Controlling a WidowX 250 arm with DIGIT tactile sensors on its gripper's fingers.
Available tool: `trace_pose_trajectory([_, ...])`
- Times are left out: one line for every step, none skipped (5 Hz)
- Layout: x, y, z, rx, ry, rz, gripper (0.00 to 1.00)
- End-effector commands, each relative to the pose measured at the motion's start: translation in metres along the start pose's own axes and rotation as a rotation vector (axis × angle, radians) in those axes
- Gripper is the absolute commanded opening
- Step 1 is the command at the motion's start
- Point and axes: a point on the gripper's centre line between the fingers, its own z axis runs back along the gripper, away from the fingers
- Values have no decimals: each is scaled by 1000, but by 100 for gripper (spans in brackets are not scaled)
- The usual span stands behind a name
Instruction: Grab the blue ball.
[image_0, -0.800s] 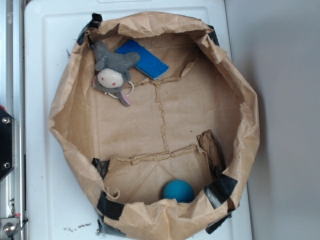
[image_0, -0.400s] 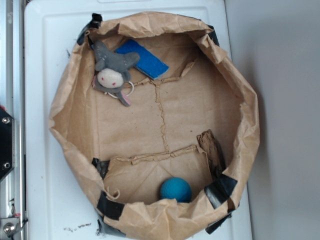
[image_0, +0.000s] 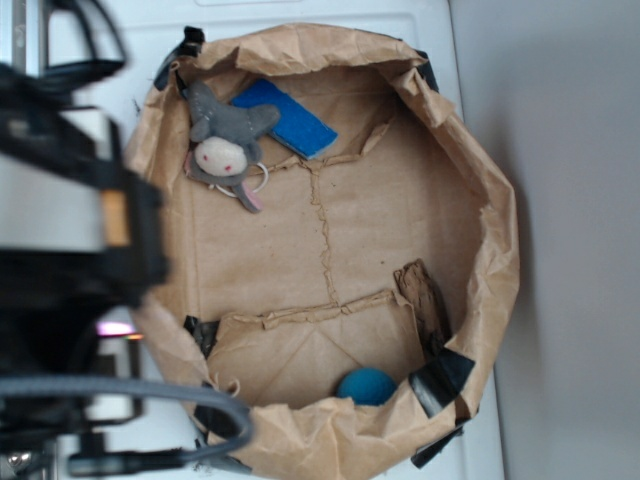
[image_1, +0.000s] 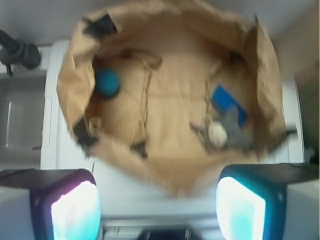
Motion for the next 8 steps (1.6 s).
trace_pose_trajectory([75, 16, -35, -95, -49, -224, 100])
trace_pose_trajectory([84, 15, -4, -285, -120, -376, 100])
trace_pose_trajectory([84, 15, -4, -285, -120, -376, 100])
trace_pose_trajectory([84, 15, -4, -285, -120, -376, 100])
trace_pose_trajectory([60, 27, -33, -229, -60, -380, 100])
trace_pose_trajectory([48, 29, -80, -135, 25, -427, 100])
trace_pose_trajectory([40, 23, -113, -57, 46, -475, 100])
trace_pose_trajectory([53, 11, -152, -11, 31, -523, 100])
